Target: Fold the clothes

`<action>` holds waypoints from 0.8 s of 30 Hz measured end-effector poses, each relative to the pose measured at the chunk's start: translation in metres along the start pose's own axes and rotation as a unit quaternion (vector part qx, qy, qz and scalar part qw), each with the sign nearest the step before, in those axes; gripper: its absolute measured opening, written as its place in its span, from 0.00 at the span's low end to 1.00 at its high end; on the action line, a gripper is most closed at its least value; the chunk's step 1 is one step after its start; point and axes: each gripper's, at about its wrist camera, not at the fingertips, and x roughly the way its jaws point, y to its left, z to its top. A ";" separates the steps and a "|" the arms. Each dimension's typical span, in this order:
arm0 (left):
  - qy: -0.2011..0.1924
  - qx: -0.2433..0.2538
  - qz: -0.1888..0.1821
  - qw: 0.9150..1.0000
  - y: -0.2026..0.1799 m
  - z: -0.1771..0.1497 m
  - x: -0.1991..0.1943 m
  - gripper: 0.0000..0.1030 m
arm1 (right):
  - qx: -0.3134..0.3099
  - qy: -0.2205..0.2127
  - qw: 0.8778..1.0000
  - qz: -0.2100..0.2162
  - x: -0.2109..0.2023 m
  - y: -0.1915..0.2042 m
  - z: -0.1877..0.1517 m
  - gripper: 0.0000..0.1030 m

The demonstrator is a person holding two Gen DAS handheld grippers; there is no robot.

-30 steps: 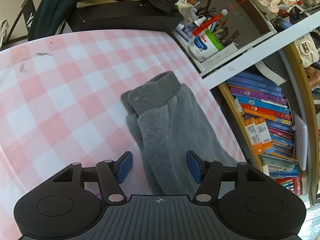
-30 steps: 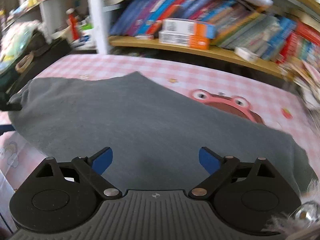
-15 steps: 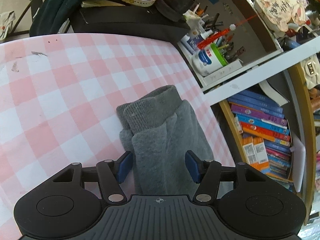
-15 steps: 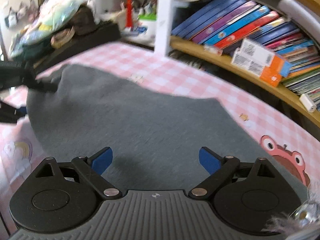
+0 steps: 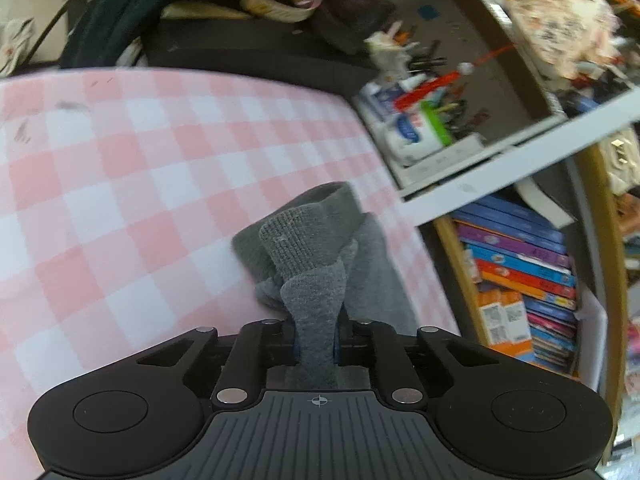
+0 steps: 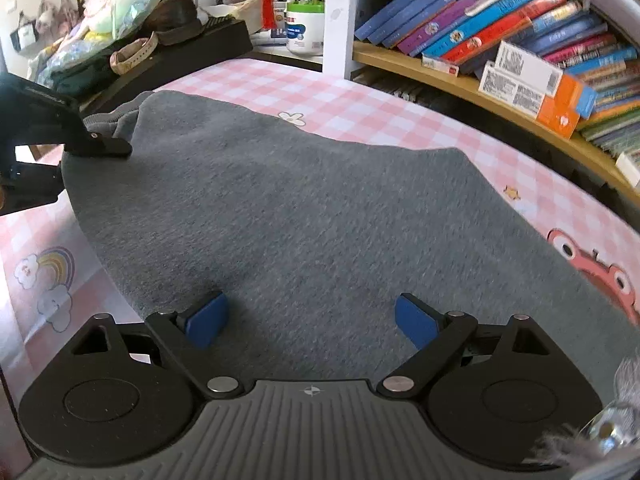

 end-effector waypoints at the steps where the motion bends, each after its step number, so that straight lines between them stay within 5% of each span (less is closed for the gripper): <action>1: -0.003 0.009 -0.007 1.000 -0.003 0.000 -0.002 0.11 | 0.001 -0.004 1.000 -0.001 -0.002 0.001 0.001 0.88; 6: -0.007 0.029 -0.020 0.999 -0.010 0.000 -0.008 0.11 | 0.023 -0.054 0.998 -0.001 -0.015 0.003 0.014 0.86; 10: -0.009 0.038 -0.027 0.999 -0.014 -0.001 -0.011 0.11 | -0.004 -0.011 1.000 -0.009 0.004 0.014 0.012 0.85; 24: -0.021 0.135 -0.073 0.988 -0.054 -0.009 -0.027 0.11 | 0.020 -0.042 0.999 0.011 -0.012 0.010 0.010 0.82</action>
